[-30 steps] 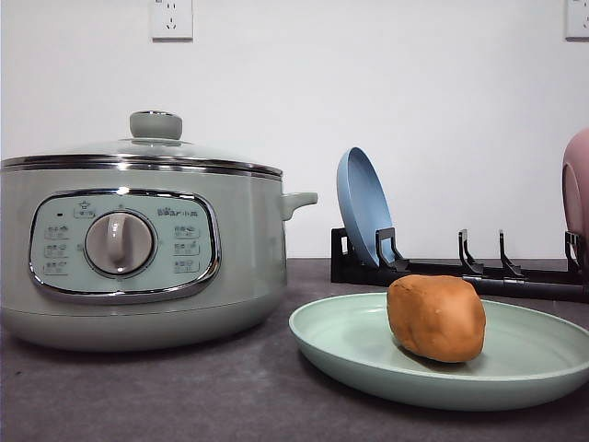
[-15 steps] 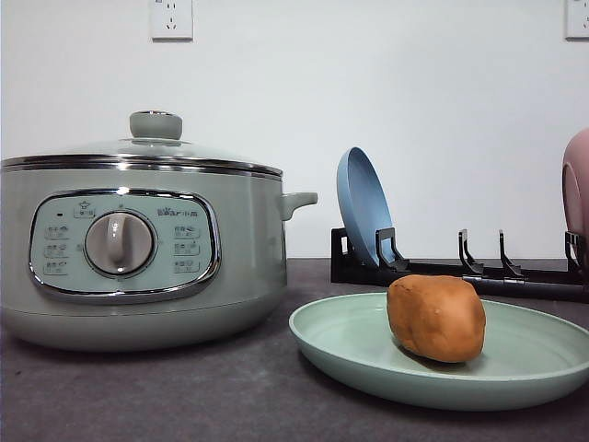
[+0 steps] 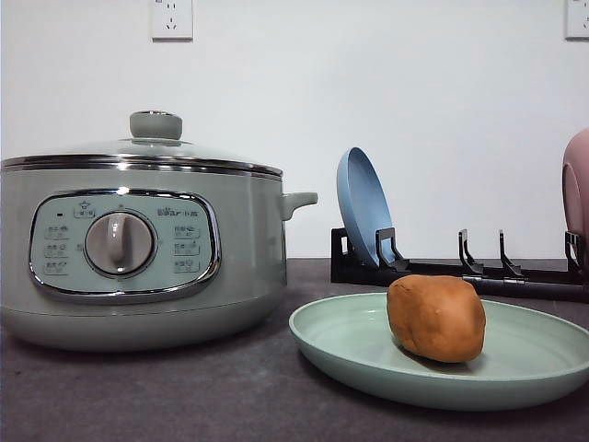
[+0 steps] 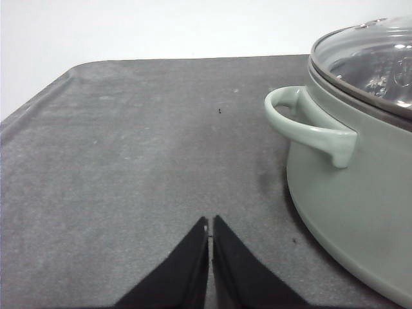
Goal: Transfer potato from steamer to green plate
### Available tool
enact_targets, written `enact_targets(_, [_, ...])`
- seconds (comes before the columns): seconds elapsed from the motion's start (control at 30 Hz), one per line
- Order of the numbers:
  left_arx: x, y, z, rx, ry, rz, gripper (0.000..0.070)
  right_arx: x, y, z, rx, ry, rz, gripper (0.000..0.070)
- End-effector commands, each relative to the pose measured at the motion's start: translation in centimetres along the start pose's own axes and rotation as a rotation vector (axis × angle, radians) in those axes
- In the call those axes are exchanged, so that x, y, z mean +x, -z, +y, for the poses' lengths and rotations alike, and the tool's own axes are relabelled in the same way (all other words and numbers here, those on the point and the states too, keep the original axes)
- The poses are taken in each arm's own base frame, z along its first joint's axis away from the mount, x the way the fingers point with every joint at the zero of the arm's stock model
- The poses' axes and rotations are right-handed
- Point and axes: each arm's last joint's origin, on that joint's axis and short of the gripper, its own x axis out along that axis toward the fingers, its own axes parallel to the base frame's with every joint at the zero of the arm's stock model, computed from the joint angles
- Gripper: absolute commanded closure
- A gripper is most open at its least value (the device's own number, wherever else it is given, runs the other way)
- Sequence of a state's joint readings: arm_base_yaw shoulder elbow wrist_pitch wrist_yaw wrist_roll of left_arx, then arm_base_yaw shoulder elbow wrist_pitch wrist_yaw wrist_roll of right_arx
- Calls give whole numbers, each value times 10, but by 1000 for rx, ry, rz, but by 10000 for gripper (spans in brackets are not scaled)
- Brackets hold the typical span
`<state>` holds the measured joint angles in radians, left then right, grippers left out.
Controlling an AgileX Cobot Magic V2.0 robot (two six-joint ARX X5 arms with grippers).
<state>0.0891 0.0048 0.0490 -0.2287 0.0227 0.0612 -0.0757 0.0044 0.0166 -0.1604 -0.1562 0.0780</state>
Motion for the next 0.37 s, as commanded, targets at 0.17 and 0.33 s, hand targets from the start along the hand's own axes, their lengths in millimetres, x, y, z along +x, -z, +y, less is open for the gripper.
enact_targets(0.17, [1, 6, 0, 0, 2, 38, 697, 0, 1, 0, -7, 1, 0, 700])
enact_targets(0.33, [1, 6, 0, 0, 2, 38, 697, 0, 1, 0, -7, 1, 0, 700])
